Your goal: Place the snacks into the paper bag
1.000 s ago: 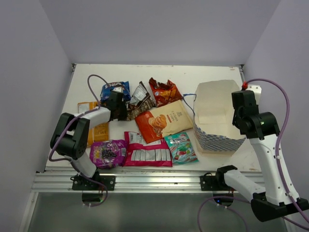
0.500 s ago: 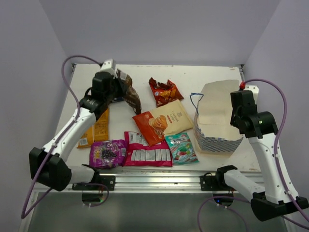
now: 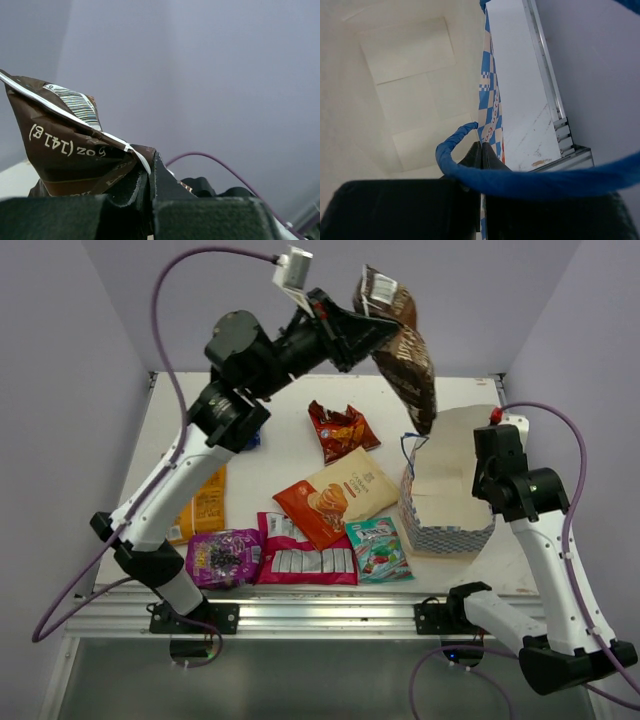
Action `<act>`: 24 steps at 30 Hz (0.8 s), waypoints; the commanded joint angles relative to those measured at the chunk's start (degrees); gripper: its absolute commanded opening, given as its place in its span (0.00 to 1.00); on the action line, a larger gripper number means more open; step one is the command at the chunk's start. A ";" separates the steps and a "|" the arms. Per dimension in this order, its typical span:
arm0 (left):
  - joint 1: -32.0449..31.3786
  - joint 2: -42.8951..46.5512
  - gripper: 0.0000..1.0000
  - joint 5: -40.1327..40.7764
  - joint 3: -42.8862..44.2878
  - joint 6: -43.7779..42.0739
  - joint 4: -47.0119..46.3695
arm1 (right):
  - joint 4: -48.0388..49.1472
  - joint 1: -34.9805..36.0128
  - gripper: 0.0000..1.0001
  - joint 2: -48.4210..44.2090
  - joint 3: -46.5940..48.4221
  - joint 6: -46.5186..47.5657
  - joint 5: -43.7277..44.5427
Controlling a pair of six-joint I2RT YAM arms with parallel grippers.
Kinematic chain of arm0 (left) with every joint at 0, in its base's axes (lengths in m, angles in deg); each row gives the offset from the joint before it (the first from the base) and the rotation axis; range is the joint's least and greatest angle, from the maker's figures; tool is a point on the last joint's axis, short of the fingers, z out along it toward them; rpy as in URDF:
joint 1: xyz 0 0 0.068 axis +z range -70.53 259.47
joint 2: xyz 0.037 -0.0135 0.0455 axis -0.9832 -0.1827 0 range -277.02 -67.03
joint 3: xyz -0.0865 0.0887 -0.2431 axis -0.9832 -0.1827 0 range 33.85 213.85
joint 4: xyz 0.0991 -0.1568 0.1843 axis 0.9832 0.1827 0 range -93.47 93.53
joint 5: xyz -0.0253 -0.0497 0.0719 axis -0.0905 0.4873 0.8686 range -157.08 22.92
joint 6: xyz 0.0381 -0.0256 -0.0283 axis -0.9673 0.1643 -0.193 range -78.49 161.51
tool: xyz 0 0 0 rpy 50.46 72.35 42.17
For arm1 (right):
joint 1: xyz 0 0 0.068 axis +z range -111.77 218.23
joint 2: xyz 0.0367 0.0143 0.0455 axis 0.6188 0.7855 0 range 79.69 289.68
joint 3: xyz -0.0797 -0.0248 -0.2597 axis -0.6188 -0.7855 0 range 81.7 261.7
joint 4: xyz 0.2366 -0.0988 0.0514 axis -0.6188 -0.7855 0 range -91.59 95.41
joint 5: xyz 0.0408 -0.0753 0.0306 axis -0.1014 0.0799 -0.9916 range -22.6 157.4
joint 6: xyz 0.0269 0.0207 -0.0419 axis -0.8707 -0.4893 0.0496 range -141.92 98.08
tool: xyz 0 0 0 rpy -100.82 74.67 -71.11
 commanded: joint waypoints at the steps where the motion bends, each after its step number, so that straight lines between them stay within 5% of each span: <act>1: -4.21 -5.65 0.00 -5.45 4.12 4.50 -5.02 | 1.85 -0.19 0.00 -0.08 -0.83 0.91 -2.33; 10: -11.95 -12.17 0.00 -9.68 3.07 6.98 -7.06 | 1.94 -0.27 0.00 -0.79 -1.36 1.26 -2.85; 17: -13.00 -9.45 0.02 -12.21 -9.56 4.78 -3.98 | 2.29 -0.27 0.00 -1.23 -2.41 1.79 -3.29; 21: -13.53 -9.36 0.72 -9.34 -9.68 -2.40 4.70 | 2.55 -0.27 0.00 -0.79 -2.24 2.41 -3.47; 24: -15.64 -3.67 0.73 8.02 -9.14 -12.93 10.17 | 2.64 -0.19 0.00 -0.70 -1.97 2.50 -3.56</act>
